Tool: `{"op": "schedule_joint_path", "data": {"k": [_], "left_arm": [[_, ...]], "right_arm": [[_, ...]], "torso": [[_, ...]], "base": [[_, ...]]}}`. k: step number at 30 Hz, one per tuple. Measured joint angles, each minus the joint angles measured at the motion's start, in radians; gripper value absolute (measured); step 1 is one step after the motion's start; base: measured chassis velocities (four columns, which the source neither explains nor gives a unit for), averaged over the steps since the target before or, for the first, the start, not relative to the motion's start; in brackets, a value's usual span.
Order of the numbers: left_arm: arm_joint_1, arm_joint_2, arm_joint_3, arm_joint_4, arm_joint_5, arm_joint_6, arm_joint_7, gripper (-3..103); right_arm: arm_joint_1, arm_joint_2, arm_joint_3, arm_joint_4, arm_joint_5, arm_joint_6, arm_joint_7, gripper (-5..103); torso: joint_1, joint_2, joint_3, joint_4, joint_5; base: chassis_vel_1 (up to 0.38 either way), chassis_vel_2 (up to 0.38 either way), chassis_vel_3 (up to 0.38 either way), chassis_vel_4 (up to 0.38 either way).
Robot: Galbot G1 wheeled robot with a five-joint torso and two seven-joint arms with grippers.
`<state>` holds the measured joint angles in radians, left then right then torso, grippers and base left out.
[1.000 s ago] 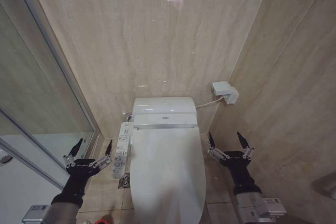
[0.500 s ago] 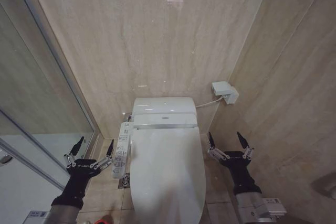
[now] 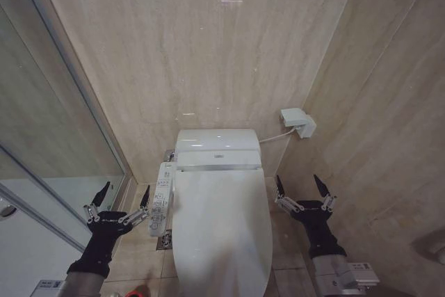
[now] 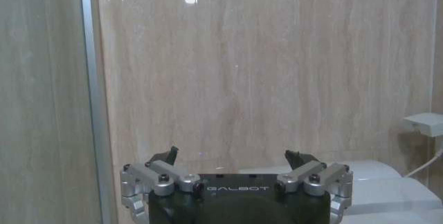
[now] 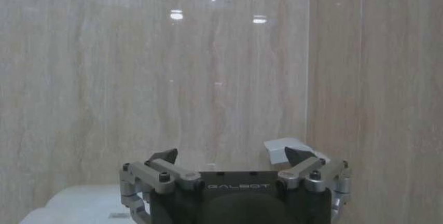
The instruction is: Open the toilet lid, clean the toilet bowl with a toilet brush, close the toilet lid, and flush.
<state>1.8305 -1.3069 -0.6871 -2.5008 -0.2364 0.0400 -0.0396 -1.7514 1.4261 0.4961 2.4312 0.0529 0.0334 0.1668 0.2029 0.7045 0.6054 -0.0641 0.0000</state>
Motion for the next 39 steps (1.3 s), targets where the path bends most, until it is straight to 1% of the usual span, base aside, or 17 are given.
{"op": "schedule_joint_path", "data": {"k": [10,16,20,21,24,27,28,29,31,32,34,35,37,38,39], "left_arm": [[-0.001,0.0,0.0,0.001,-0.001,0.0,-0.001,100],[-0.001,0.0,0.0,0.001,-0.001,0.001,-0.001,100],[-0.001,0.0,0.0,0.001,-0.001,0.001,-0.001,100],[-0.001,0.0,0.0,0.001,-0.001,0.001,-0.001,100],[-0.001,0.001,0.0,0.001,-0.001,0.001,-0.001,100],[-0.001,0.0,0.0,0.001,-0.001,0.001,-0.001,100],[-0.001,0.001,0.0,0.001,-0.001,0.001,-0.001,100],[-0.001,0.001,0.0,0.001,-0.002,0.001,-0.001,100],[-0.001,0.0,0.0,0.001,-0.002,0.001,-0.001,100],[-0.001,0.0,0.0,0.001,-0.002,0.001,-0.001,100],[-0.001,0.0,0.0,0.001,-0.002,0.001,-0.001,100],[-0.001,0.0,0.0,0.001,-0.002,0.001,-0.001,100],[-0.001,0.0,0.0,0.001,-0.002,0.001,-0.001,100],[-0.001,0.0,0.0,0.001,-0.002,0.001,-0.001,100],[-0.001,0.0,0.0,0.001,-0.002,0.001,-0.001,100]], "right_arm": [[0.0,0.0,0.0,0.0,0.0,0.0,0.0,100],[0.0,0.0,0.0,0.0,0.0,0.0,0.0,100],[0.0,0.0,0.0,0.0,0.0,0.0,0.0,100],[0.0,0.0,0.0,0.0,0.0,0.0,0.0,100],[0.0,0.0,0.0,0.0,0.0,0.0,0.0,100],[0.0,0.0,0.0,0.0,0.0,0.0,0.0,100],[0.0,0.0,0.0,0.0,0.0,0.0,0.0,100],[0.0,0.0,0.0,0.0,0.0,0.0,0.0,100],[0.0,0.0,0.0,0.0,0.0,0.0,0.0,100],[0.0,0.0,0.0,0.0,0.0,0.0,0.0,100],[0.0,0.0,0.0,0.0,0.0,0.0,0.0,100],[0.0,0.0,0.0,0.0,0.0,0.0,0.0,100],[0.0,0.0,0.0,0.0,0.0,0.0,0.0,100],[0.0,0.0,0.0,0.0,0.0,0.0,0.0,100],[0.0,0.0,0.0,0.0,0.0,0.0,0.0,100]], "torso": [[0.0,0.0,0.0,0.0,0.0],[0.0,0.0,0.0,0.0,0.0001],[0.0,0.0,0.0,-0.0001,-0.0004],[0.0,0.0,0.0,0.0001,0.0006],[0.0,0.0,0.0,0.0,-0.0005],[0.0,0.0,0.0,0.0,0.0007],[0.0,0.0,0.0,-0.0001,-0.0003],[0.0,0.0,0.0,0.0,-0.0003],[0.0,0.0,0.0,0.0001,-0.0001],[0.0,0.0,0.0,0.0002,0.0008],[0.0,0.0,0.0,-0.0001,-0.0009],[0.0,0.0,0.0,-0.0001,-0.0009],[0.0,0.0,0.0,0.0004,0.001],[0.0,0.0,0.0,0.0003,0.0008],[-0.001,0.0,0.0,-0.0004,-0.0009]], "base": [[0.009,-0.014,-0.012,0.008],[0.111,-0.105,-0.117,0.118],[0.181,-0.209,-0.2,0.197],[0.22,-0.214,-0.215,0.23],[0.229,-0.248,-0.258,0.24],[0.294,-0.259,-0.249,0.277],[0.285,-0.275,-0.316,0.298],[0.319,-0.303,-0.316,0.327],[0.319,-0.307,-0.344,0.327],[0.334,-0.307,-0.347,0.317],[0.332,-0.365,-0.36,0.37],[0.332,-0.375,-0.373,0.37],[0.358,-0.363,-0.38,0.359],[0.363,-0.351,-0.349,0.356],[0.357,-0.395,-0.349,0.379]]}}
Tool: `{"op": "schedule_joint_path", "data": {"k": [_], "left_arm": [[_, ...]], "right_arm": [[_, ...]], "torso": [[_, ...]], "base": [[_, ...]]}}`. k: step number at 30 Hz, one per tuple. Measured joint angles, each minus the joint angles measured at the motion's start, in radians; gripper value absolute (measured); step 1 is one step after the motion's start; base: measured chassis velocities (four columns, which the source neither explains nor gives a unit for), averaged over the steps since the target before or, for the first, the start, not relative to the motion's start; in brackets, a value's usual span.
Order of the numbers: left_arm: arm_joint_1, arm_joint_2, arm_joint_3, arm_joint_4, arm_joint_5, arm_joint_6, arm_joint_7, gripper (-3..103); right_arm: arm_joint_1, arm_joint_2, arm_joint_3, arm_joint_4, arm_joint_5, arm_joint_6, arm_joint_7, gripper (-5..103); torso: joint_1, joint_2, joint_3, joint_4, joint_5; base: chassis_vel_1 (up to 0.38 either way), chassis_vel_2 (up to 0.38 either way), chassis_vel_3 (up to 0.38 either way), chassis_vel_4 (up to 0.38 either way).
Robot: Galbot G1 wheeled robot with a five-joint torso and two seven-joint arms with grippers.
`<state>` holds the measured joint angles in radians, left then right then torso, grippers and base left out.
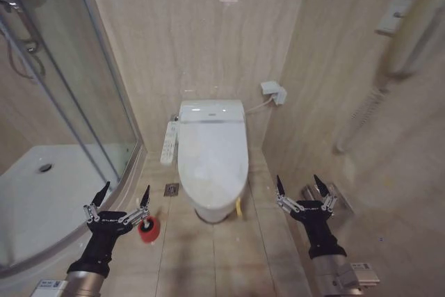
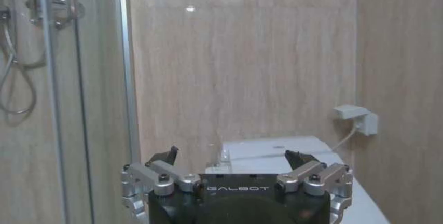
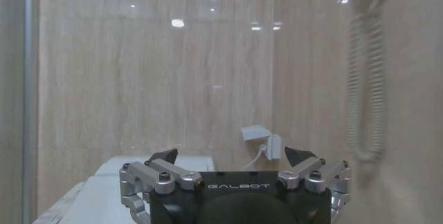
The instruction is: Open the toilet lid, clean the toilet bowl with a toilet brush, close the toilet lid, and flush.
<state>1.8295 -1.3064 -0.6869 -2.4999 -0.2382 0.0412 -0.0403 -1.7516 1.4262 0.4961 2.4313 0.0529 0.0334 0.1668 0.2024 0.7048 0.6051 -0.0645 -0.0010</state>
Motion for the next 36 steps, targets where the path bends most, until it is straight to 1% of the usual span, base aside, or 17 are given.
{"op": "schedule_joint_path", "data": {"k": [1,4,5,6,7,10,11,12,14,15,17,19,20,21,36], "left_arm": [[0.0,0.0,0.0,0.0,0.0,0.0,0.0,100],[0.0,0.0,0.0,0.0,0.0,0.0,0.0,100],[0.0,0.0,0.0,0.0,0.0,0.0,0.0,100],[0.0,0.0,0.0,0.0,0.0,0.0,0.0,100],[0.0,0.0,0.0,0.0,0.0,0.0,0.0,100],[0.0,0.0,0.0,0.0,0.0,0.0,0.0,100],[0.0,0.0,0.0,0.0,0.0,0.0,0.0,100],[0.0,0.0,0.0,0.0,0.0,0.0,0.0,100],[0.0,0.0,0.0,0.0,0.0,0.0,0.0,100],[0.0,0.0,0.0,0.0,0.0,0.0,0.0,100],[0.0,0.0,0.0,0.0,0.0,0.0,0.0,100],[0.0,0.0,0.0,0.0,0.0,0.0,0.0,100],[0.0,0.0,0.0,0.0,0.0,0.0,0.0,100],[0.0,0.0,0.0,0.0,0.0,0.0,0.0,100],[0.0,0.0,0.0,0.0,0.0,0.0,0.0,100]], "right_arm": [[0.0,0.0,0.0,0.0,0.0,0.0,0.0,100],[0.0,0.0,0.0,0.0,0.0,0.0,0.0,100],[0.0,0.0,0.0,0.0,0.0,0.0,0.0,100],[0.0,0.0,0.0,0.0,0.0,0.0,0.0,100],[0.0,0.0,0.0,0.0,0.0,0.0,0.0,100],[0.0,0.0,0.0,0.0,0.0,0.0,0.0,100],[0.0,0.0,0.0,0.0,0.0,0.0,0.0,100],[0.0,0.0,0.0,0.0,0.0,0.0,0.0,100],[0.0,0.0,0.0,0.0,0.0,0.0,0.0,100],[0.0,0.0,0.0,0.0,0.0,0.0,0.0,100],[0.0,0.0,0.0,0.0,0.0,0.0,0.0,100],[0.0,0.0,0.0,0.0,0.0,0.0,0.0,100],[0.001,0.0,0.0,0.0,0.0,0.0,0.0,100],[0.001,0.0,0.0,0.0,0.0,0.0,0.0,100],[0.0,0.0,0.0,0.0,0.0,0.0,0.0,100]], "torso": [[0.0,0.0,0.0,0.0,0.0],[0.0,0.0,0.0,0.0008,0.0017],[0.0,0.0,0.0,0.0,0.0],[0.0,0.0,0.0,0.0,0.0],[0.0,0.0,0.0,0.0003,0.0011],[0.0,0.0,0.0,0.0006,0.0012],[0.0,0.0,0.0,0.001,0.0004],[0.0,0.0,0.0,0.0004,0.0004],[0.0,0.0,0.0,0.0,0.0018],[0.0,0.0,0.0,0.0,0.0018],[0.001,0.0,0.001,0.0,0.0006],[0.001,-0.001,0.001,0.0003,0.0009],[0.001,-0.001,0.001,0.0009,0.0013],[0.001,-0.001,0.001,0.0006,0.0008],[0.0,0.0,0.0,0.0005,0.0009]], "base": [[0.357,-0.395,-0.349,0.379],[0.356,-0.357,-0.36,0.36],[0.314,-0.35,-0.276,0.342],[0.314,-0.35,-0.276,0.342],[0.274,-0.288,-0.276,0.257],[0.219,-0.18,-0.186,0.202],[0.076,-0.015,-0.137,0.091],[0.076,0.038,-0.053,0.091],[-0.032,-0.033,-0.005,0.001],[-0.064,-0.066,-0.01,0.002],[-0.075,-0.027,0.068,-0.039],[-0.085,0.035,0.09,-0.043],[-0.057,0.035,0.056,-0.041],[-0.035,0.051,0.056,-0.041],[0.0,0.0,0.0,0.0]]}}
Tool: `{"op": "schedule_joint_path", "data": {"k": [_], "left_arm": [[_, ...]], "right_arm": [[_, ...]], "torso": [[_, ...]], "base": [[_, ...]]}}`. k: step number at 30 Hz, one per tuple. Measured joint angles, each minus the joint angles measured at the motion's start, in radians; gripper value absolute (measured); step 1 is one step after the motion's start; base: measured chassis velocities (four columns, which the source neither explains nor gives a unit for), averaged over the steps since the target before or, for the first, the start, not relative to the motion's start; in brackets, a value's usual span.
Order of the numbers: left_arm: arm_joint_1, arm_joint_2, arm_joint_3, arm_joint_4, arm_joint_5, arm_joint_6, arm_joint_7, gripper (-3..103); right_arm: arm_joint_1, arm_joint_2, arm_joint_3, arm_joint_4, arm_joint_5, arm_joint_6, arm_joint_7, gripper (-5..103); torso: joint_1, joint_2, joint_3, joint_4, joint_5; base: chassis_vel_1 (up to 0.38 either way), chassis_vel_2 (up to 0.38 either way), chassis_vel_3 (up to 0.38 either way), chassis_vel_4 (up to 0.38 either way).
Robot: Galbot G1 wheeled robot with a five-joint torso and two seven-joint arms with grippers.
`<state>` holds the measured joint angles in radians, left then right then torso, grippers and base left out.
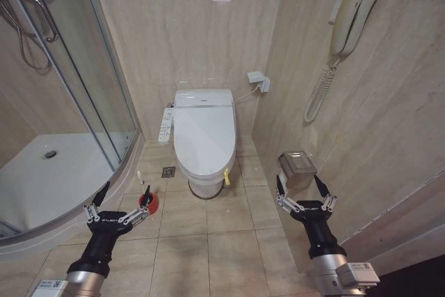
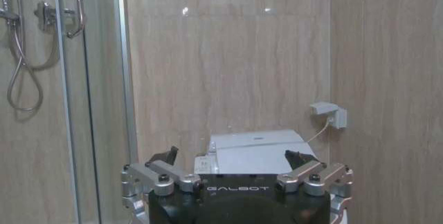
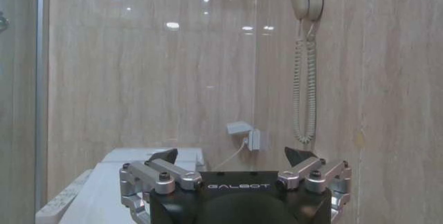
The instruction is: Open the toilet lid, clean the toilet bowl with a toilet brush, close the toilet lid, and flush.
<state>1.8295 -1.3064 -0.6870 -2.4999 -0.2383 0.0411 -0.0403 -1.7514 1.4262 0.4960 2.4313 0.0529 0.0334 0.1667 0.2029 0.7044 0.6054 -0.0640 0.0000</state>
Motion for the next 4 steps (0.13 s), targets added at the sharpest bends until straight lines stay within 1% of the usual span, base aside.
{"op": "schedule_joint_path", "data": {"k": [4], "left_arm": [[0.0,0.0,0.0,0.0,0.0,0.0,0.0,100]], "right_arm": [[0.0,0.0,0.0,0.0,0.0,0.0,0.0,100]], "torso": [[0.0,0.0,0.0,-0.0001,0.0]], "base": [[0.0,0.0,0.0,0.0]]}}
